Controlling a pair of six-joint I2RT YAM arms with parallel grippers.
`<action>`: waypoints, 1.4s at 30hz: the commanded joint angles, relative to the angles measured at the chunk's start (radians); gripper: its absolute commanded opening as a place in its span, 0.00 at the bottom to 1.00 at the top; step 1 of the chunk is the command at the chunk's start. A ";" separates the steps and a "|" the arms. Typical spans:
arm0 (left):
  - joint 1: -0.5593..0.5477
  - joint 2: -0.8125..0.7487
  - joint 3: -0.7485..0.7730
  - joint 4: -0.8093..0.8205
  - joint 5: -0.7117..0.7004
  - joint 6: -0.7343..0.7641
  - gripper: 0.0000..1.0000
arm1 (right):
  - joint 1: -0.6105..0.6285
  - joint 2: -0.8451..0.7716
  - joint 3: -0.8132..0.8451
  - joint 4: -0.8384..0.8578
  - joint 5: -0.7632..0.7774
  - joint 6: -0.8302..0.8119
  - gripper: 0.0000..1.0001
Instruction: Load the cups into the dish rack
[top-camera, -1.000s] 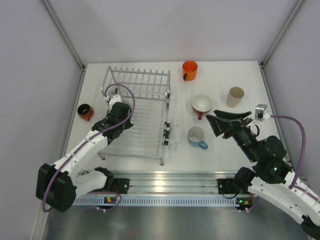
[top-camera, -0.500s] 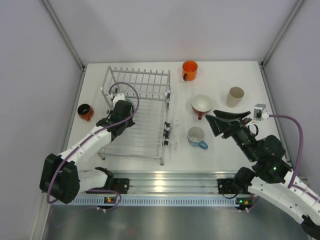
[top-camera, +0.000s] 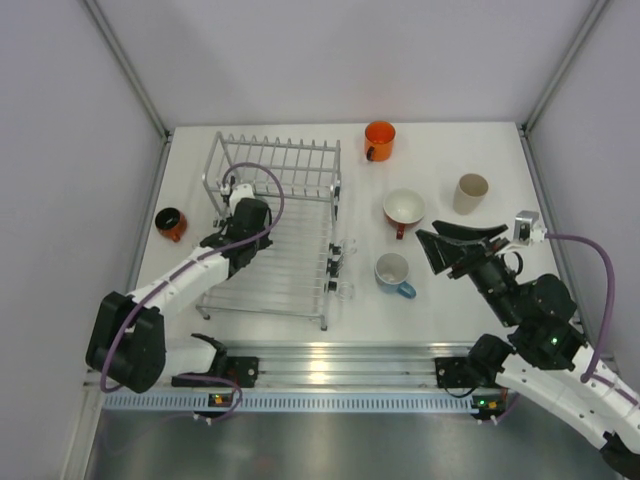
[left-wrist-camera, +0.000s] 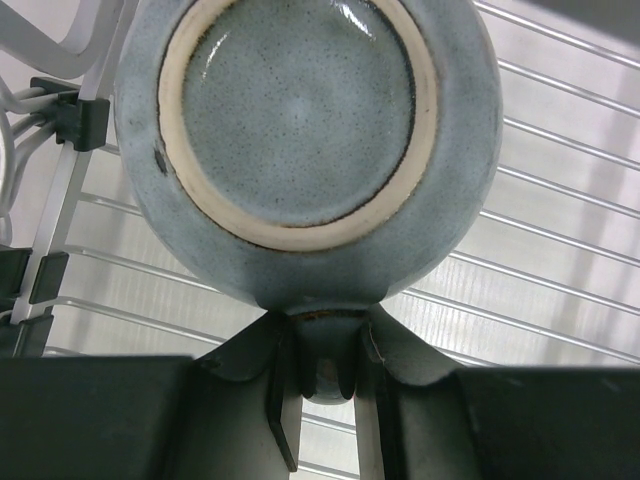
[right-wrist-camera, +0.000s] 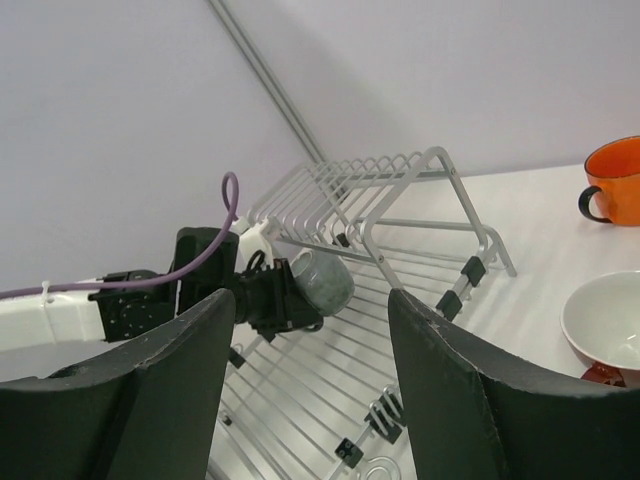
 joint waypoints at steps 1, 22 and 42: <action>0.006 -0.008 0.033 0.171 -0.040 0.011 0.13 | 0.010 -0.018 0.045 -0.008 0.024 -0.019 0.64; 0.011 -0.050 0.069 0.085 -0.045 0.013 0.61 | 0.012 0.001 0.073 -0.025 0.013 -0.021 0.64; 0.013 -0.212 -0.063 -0.052 -0.080 -0.136 0.15 | 0.010 -0.015 0.053 -0.019 -0.002 0.007 0.64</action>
